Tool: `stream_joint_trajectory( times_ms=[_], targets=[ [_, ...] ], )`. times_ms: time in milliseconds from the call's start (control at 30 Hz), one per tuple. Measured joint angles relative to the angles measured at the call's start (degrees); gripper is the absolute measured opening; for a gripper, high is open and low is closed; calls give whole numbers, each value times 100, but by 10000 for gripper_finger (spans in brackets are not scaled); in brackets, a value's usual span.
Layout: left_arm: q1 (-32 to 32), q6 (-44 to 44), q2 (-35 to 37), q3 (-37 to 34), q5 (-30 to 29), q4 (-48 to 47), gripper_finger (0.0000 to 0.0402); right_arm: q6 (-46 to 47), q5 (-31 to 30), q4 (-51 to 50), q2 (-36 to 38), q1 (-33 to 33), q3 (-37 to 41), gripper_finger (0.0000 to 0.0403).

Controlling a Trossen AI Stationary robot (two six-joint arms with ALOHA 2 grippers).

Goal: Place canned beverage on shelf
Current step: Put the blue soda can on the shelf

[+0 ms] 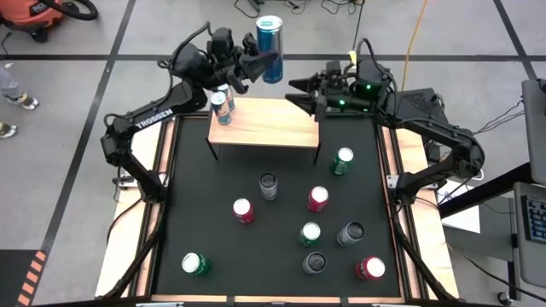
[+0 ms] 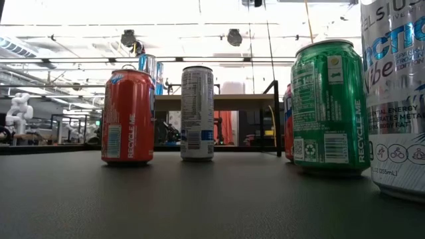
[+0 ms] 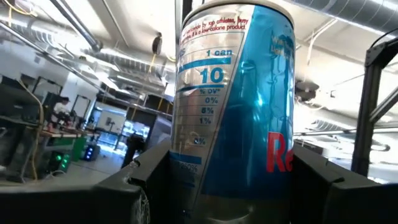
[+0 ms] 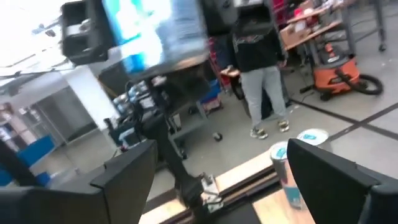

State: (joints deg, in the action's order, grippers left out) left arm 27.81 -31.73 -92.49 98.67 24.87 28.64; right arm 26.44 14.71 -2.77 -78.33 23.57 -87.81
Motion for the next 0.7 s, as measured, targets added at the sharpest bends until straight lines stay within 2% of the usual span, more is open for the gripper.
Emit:
stream_joint_trajectory(
  times_ms=[200, 300, 700],
  targets=[
    [-309, -183, 0, 0, -140, 61, 226, -8, -88, 226, 7, -7, 0, 338],
    [-432, 77, -2, 0, -310, 44, 226, 111, 214, 228, 24, -7, 0, 338],
    [-526, 208, -11, 0, -643, -175, 229, 291, 335, 962, 22, -81, -4, 339]
  ],
)
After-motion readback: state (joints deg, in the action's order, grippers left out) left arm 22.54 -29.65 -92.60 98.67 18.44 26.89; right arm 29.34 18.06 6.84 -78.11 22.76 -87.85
